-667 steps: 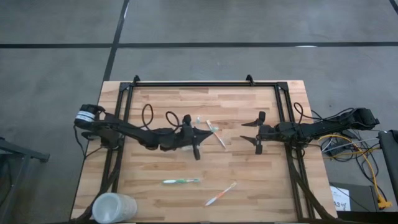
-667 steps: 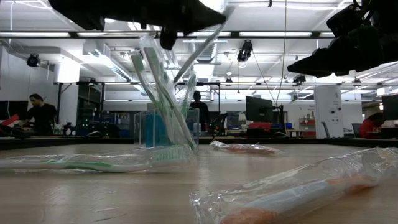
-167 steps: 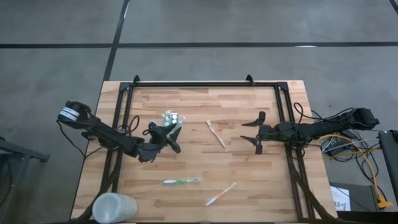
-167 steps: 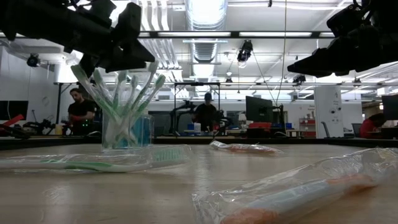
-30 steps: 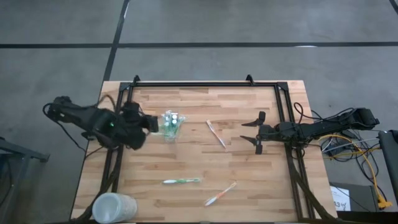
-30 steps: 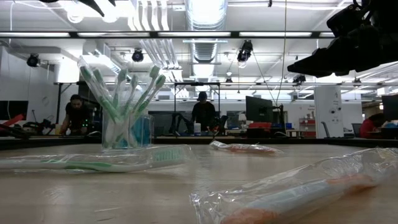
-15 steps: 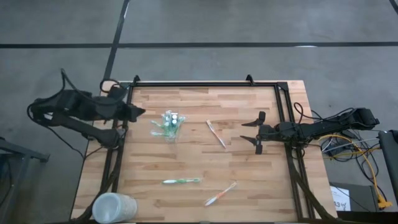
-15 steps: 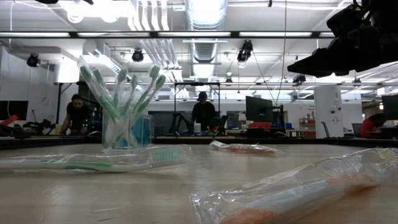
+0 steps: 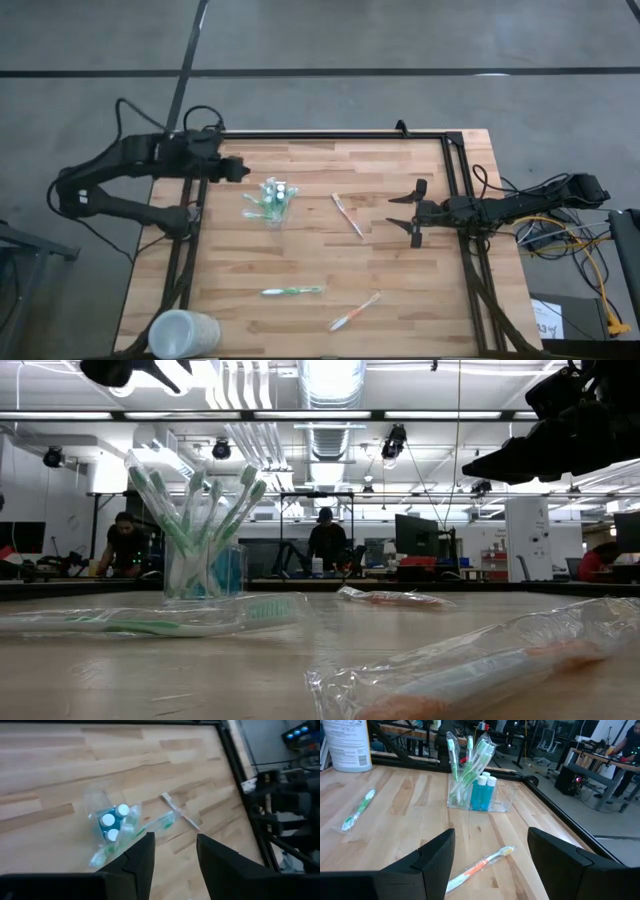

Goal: Pick & Place toothbrushing station
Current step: Adjust the transparent organizer on the table

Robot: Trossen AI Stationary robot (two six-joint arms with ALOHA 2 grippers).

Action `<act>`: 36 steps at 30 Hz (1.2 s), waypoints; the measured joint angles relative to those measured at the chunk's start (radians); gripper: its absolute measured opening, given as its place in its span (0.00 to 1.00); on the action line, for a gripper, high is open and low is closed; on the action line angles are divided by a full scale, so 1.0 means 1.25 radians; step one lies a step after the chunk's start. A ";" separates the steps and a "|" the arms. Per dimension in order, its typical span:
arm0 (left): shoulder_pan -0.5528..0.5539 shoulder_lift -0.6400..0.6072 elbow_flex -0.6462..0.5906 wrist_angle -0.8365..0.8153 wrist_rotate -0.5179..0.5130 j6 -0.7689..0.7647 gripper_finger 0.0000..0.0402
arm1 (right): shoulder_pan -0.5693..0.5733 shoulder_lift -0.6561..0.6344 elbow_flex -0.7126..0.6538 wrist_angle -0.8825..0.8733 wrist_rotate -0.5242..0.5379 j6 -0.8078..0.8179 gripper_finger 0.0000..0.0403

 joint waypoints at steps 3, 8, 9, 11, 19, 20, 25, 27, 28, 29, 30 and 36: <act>0.068 0.022 0.000 0.004 0.034 0.005 0.37 | 0.000 0.000 0.000 0.000 0.000 0.000 0.61; 0.190 0.065 0.000 0.003 0.066 0.015 0.37 | 0.000 0.000 0.000 0.000 0.000 0.000 0.61; 0.212 0.073 0.000 0.003 0.071 0.017 0.37 | 0.000 0.000 0.000 0.000 0.000 0.000 0.61; 0.255 0.092 0.000 0.007 0.101 0.032 0.37 | 0.000 0.000 0.000 0.000 0.000 0.000 0.61; 0.370 0.207 0.000 0.027 0.243 0.117 0.37 | 0.000 0.000 0.000 0.000 0.000 0.000 0.61; 0.382 0.223 0.000 0.027 0.255 0.126 0.37 | 0.000 0.000 0.000 0.000 0.000 0.000 0.61; 0.421 0.299 0.000 0.026 0.333 0.178 0.37 | 0.000 0.000 0.000 0.000 0.000 0.000 0.61; 0.432 0.328 0.000 0.026 0.353 0.191 0.37 | 0.000 0.000 0.000 0.000 0.000 0.000 0.61; 0.437 0.341 0.000 0.025 0.364 0.197 0.37 | 0.000 0.000 0.000 0.000 0.000 0.000 0.61; 0.440 0.355 0.000 0.023 0.373 0.201 0.37 | 0.000 0.000 0.000 0.000 0.000 0.000 0.61; 0.444 0.368 0.000 0.019 0.384 0.203 0.37 | 0.000 0.000 0.000 0.000 0.000 0.000 0.61; 0.447 0.432 -0.019 -0.007 0.425 0.220 0.37 | 0.000 0.000 0.000 0.000 0.000 0.000 0.61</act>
